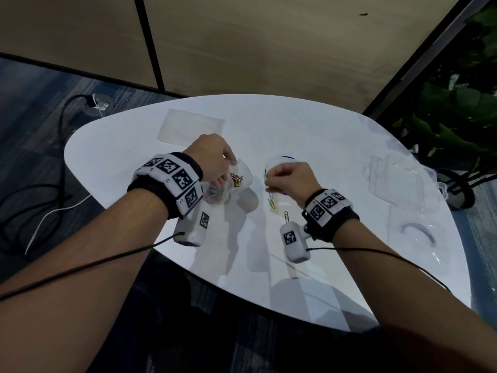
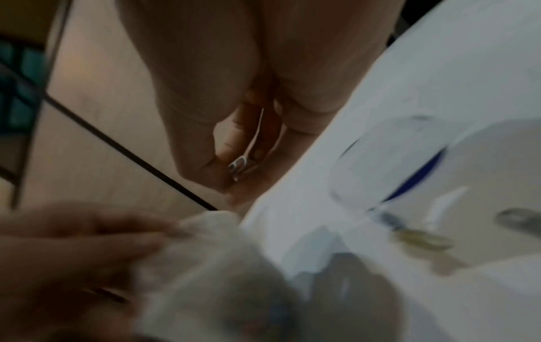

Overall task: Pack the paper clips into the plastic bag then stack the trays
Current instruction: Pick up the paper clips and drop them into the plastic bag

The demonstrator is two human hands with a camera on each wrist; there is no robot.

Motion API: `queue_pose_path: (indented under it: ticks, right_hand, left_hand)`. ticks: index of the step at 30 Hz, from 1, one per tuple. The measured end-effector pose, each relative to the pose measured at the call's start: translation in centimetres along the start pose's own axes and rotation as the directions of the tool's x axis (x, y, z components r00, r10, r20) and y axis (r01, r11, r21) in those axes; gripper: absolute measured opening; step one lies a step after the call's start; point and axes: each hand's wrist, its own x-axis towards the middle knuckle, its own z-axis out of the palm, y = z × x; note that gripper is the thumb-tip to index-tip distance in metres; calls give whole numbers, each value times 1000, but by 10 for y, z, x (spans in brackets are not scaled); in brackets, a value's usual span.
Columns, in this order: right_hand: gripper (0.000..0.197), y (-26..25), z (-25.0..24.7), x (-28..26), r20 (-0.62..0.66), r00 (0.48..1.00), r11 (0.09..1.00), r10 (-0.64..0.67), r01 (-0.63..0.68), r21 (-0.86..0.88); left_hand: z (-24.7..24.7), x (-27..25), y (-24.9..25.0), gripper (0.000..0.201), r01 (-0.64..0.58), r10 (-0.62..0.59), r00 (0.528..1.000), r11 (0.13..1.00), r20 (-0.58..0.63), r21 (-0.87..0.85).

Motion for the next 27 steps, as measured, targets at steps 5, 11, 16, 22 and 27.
queue_pose_path:
  ticks: [5, 11, 16, 22, 27]
  right_hand:
    - [13, -36, 32, -8, 114, 978, 983, -177, 170, 66]
    - [10, -7, 2, 24, -130, 976, 937, -174, 124, -328]
    - [23, 48, -7, 24, 100, 985, 572, -141, 164, -804]
    - [10, 83, -2, -4, 347, 911, 230, -223, 395, -889]
    - [11, 89, -26, 2, 228, 955, 257, -190, 273, -927]
  left_hand:
    - [3, -1, -3, 23, -68, 70, 997, 997, -28, 48]
    - [-2, -3, -12, 19, -47, 46, 998, 999, -53, -26]
    - [-4, -5, -13, 18, -35, 34, 999, 999, -35, -38]
    - [-5, -7, -13, 17, -31, 30, 999, 998, -15, -46]
    - [-4, -10, -12, 20, -34, 34, 999, 999, 0, -17]
